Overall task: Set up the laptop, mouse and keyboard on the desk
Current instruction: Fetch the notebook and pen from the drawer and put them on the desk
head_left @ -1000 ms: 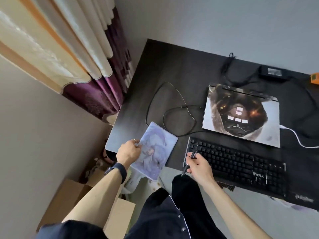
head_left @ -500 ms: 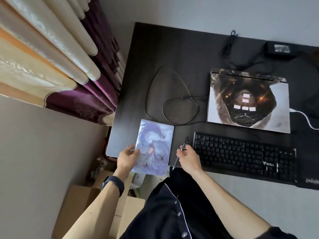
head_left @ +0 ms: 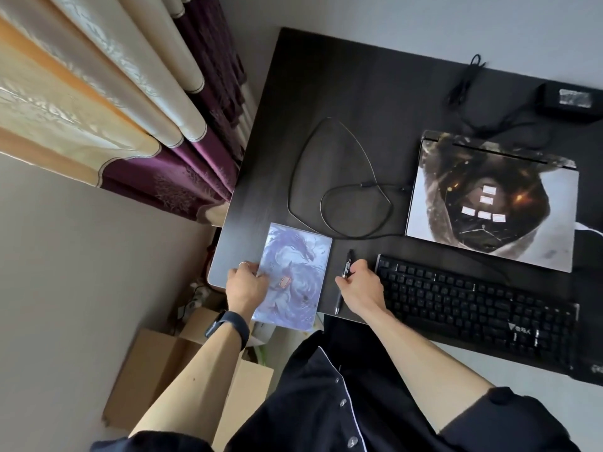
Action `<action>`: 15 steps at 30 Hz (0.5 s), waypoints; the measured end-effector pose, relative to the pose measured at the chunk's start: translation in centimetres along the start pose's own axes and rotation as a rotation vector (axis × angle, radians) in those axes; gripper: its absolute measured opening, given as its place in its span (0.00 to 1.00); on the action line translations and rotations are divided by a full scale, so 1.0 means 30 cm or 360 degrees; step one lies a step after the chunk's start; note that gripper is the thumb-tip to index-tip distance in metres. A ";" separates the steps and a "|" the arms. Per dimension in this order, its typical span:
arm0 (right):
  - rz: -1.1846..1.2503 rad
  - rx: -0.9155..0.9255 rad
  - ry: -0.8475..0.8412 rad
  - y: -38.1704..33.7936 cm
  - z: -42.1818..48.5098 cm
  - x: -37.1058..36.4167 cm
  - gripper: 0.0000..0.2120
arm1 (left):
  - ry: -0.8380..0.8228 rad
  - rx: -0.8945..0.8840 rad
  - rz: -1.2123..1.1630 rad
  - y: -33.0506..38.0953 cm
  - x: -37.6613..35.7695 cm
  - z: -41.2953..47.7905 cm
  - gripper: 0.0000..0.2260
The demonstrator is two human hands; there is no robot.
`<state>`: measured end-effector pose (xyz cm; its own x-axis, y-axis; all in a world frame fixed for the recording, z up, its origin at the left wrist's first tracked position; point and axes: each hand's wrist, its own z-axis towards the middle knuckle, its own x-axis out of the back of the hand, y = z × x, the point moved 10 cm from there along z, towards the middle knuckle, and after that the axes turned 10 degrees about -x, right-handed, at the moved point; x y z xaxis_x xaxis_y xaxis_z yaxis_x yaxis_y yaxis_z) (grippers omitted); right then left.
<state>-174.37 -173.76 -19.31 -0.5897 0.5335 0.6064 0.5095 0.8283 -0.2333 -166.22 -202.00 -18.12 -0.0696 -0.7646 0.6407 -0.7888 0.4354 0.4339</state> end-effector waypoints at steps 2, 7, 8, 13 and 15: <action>-0.0032 0.0059 -0.0027 -0.011 0.002 0.009 0.19 | 0.0081 0.0020 -0.0049 0.012 0.012 -0.007 0.15; -0.0013 0.0187 0.0119 -0.052 0.054 0.138 0.16 | 0.0096 -0.0185 0.0034 0.163 0.011 0.063 0.15; -0.0049 0.0246 0.0167 -0.064 0.064 0.168 0.14 | 0.0086 -0.0239 0.0064 0.205 0.002 0.080 0.17; -0.0464 0.0568 0.0243 -0.153 0.157 0.230 0.12 | 0.0139 -0.0345 0.0454 0.437 -0.027 0.186 0.19; -0.0710 0.0721 0.0221 -0.198 0.184 0.216 0.10 | 0.0117 -0.0301 0.0477 0.494 -0.044 0.230 0.18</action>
<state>-184.69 -174.27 -18.20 -0.5817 0.1198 0.8045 -0.0980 0.9716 -0.2156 -182.02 -197.82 -16.91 -0.2314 -0.5564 0.7981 -0.6122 0.7208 0.3250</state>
